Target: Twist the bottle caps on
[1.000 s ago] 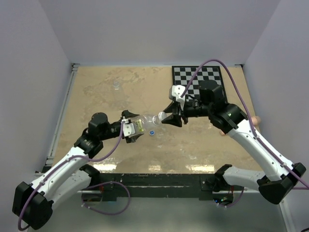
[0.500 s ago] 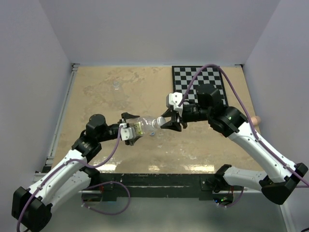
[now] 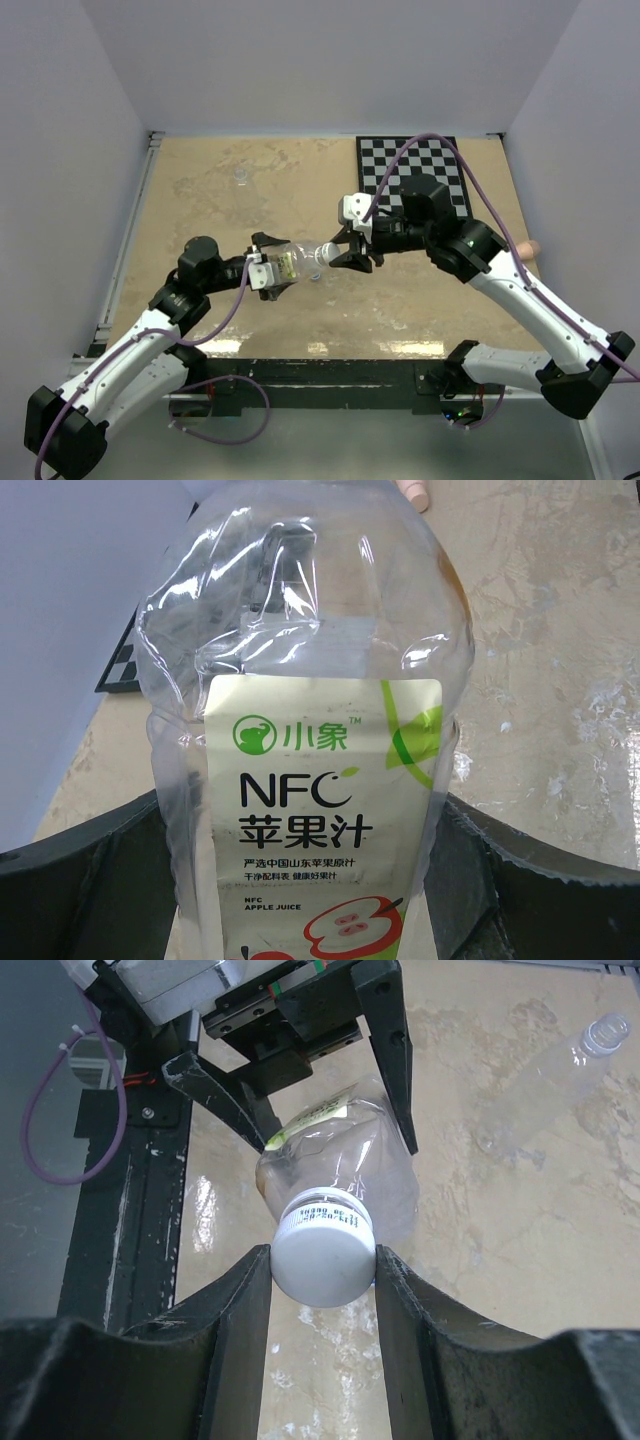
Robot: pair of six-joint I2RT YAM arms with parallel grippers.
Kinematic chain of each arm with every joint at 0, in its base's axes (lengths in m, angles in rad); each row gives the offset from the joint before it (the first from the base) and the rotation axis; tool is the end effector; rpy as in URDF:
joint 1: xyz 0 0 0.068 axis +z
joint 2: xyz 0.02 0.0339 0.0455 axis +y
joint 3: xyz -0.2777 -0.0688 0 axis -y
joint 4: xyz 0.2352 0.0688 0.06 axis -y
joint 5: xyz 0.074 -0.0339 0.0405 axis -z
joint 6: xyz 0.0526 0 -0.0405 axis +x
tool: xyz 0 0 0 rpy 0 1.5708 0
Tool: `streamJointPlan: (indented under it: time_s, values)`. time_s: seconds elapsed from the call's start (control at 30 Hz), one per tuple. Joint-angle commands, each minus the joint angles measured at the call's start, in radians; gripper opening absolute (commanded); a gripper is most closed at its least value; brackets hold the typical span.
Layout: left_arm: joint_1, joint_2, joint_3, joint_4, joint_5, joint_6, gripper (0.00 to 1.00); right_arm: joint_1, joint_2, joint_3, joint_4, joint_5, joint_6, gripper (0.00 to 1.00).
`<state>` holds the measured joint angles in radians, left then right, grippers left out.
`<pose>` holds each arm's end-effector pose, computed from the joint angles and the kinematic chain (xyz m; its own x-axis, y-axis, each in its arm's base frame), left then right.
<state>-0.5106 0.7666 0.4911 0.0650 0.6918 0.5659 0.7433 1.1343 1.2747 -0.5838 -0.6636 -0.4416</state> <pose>0.1359 -0.1146 0.2760 0.3397 0.2830 -0.8969 0.8748 0.2550 0.4118 0.1484 0.1804 0.4080 0.1174 -0.3494 -0.9296 -0.9873 0.0599 -0.1472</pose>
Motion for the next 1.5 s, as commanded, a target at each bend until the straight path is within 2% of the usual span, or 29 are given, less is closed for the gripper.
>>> streamJointPlan:
  time_s: [0.0,0.53,0.77,1.03,1.47]
  values:
    - [0.007,-0.001,-0.011,0.070,0.049,-0.024,0.00,0.018,0.005,0.034,0.001,0.032,-0.014,0.00]
    - [0.007,-0.007,-0.006,0.073,0.038,-0.066,0.00,0.050,0.030,0.037,-0.037,0.096,-0.011,0.00]
    - [0.007,-0.012,-0.008,0.076,0.095,-0.060,0.00,0.056,0.033,0.034,-0.044,0.095,-0.016,0.00]
    - [0.007,0.000,-0.026,0.147,0.184,-0.095,0.00,0.064,0.051,0.029,-0.033,0.065,-0.017,0.00]
    - [0.004,-0.047,-0.068,0.266,0.129,-0.159,0.00,0.067,0.079,0.032,-0.025,0.160,0.055,0.00]
